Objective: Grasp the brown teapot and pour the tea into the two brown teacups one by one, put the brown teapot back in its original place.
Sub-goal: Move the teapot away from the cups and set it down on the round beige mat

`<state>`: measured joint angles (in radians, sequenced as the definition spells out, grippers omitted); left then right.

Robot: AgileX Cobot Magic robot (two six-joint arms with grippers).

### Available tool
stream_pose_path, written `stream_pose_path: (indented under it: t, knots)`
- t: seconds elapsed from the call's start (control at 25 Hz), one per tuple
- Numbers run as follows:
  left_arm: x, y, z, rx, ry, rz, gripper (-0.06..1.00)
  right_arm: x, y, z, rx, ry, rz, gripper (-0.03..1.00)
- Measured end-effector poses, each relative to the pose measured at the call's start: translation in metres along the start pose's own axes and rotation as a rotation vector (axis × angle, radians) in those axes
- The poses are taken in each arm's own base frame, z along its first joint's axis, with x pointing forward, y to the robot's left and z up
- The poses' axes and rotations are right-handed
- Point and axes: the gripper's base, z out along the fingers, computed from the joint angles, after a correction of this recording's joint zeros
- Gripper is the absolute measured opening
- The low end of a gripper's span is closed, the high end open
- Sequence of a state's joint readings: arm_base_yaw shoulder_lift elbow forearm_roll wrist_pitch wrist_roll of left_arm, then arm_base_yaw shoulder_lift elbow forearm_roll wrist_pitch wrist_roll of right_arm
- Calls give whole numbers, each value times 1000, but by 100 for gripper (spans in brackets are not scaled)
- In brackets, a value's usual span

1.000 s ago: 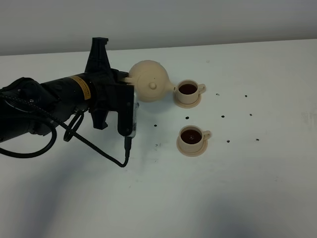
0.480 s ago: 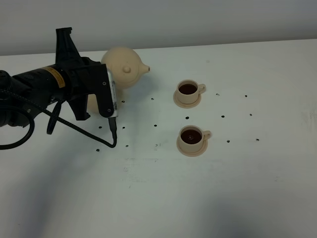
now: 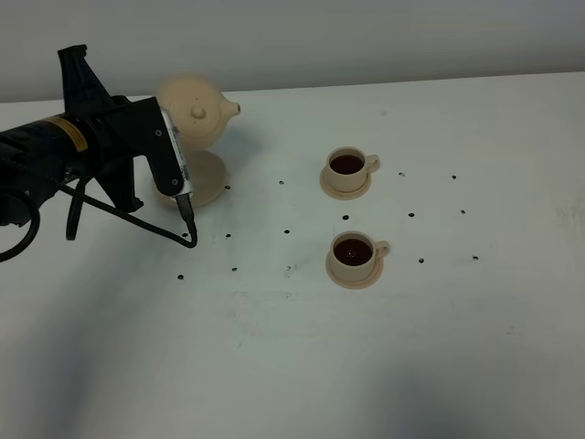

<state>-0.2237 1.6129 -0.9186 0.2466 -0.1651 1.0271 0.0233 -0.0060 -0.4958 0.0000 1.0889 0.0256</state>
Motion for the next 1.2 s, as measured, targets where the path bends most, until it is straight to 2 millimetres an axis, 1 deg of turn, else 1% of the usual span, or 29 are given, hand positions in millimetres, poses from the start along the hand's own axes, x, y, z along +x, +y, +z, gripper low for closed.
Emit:
stream_pose_path:
  t: [0.08,0.24,0.6,0.72,0.88,0.96,1.2]
  knots:
    - [5,2,0,-7,12,-56,8,0,0,0,0,0,0,31]
    - [14,5,0,-22,31,-246,8,0,0,0,0,0,0,31]
    - [16,3,1,-19,43,-662,8,0,0,0,0,0,0,31]
    - [18,-5,5,5,65,-781,8,0,0,0,0,0,0,31]
    - [24,-25,7,50,111,-911,8,0,0,0,0,0,0,31]
    - [27,-32,6,65,131,-971,8,0,0,0,0,0,0,31]
    - [30,-34,7,58,153,-1118,8,0,0,0,0,0,0,31]
